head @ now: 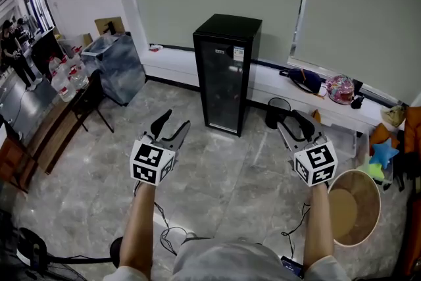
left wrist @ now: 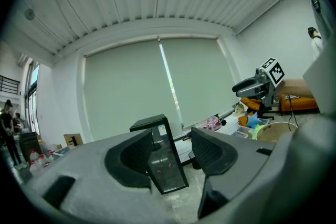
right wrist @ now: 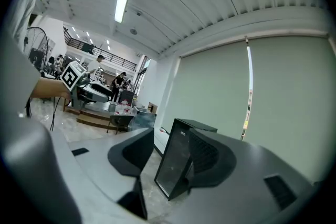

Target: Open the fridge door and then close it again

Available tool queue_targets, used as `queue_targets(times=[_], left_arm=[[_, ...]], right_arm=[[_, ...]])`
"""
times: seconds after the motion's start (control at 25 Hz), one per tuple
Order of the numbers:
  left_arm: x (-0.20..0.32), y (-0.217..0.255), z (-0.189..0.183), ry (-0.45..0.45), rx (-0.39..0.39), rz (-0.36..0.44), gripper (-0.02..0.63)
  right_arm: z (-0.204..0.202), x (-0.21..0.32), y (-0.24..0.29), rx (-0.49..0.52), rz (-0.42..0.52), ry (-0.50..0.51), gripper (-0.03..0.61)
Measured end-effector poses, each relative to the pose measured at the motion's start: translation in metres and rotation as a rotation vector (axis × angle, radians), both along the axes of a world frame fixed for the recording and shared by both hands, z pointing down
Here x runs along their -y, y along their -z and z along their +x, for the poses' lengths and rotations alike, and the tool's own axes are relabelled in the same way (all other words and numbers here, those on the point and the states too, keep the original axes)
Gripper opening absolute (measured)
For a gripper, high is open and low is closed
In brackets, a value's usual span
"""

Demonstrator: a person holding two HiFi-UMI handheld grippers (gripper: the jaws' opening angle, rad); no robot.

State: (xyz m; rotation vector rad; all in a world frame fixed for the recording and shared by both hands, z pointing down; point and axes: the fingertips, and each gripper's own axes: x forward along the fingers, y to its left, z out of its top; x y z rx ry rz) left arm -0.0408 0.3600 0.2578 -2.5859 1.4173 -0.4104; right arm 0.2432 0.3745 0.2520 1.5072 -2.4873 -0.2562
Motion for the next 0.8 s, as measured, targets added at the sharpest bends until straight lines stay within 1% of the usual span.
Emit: queue_targets(times=[0.08,0.28,0.48,0.6,0.8], left_arm=[[-0.001,-0.004,0.007,0.024,-0.003,-0.009,0.209],[-0.009,-0.021,0.028,0.07,0.004,-0.033,0.209],[-0.013,-0.034,0.046,0.093,0.028,-0.063,0.209],[0.001,-0.035,0.054,0.098,0.039,-0.067,0.209],[0.042,-0.046,0.063,0.086,0.046,-0.08,0.209]], right_arm=[[0.012,0.003,0.0,0.0,-0.002,0.0,0.19],[0.036,0.002,-0.009,0.021,-0.03,0.065,0.213],[0.058,0.011,-0.018,0.031,-0.049,0.078,0.213],[0.065,0.023,-0.021,0.048,-0.059,0.077,0.213],[0.066,0.06,-0.037,0.017,-0.091,0.071,0.212]])
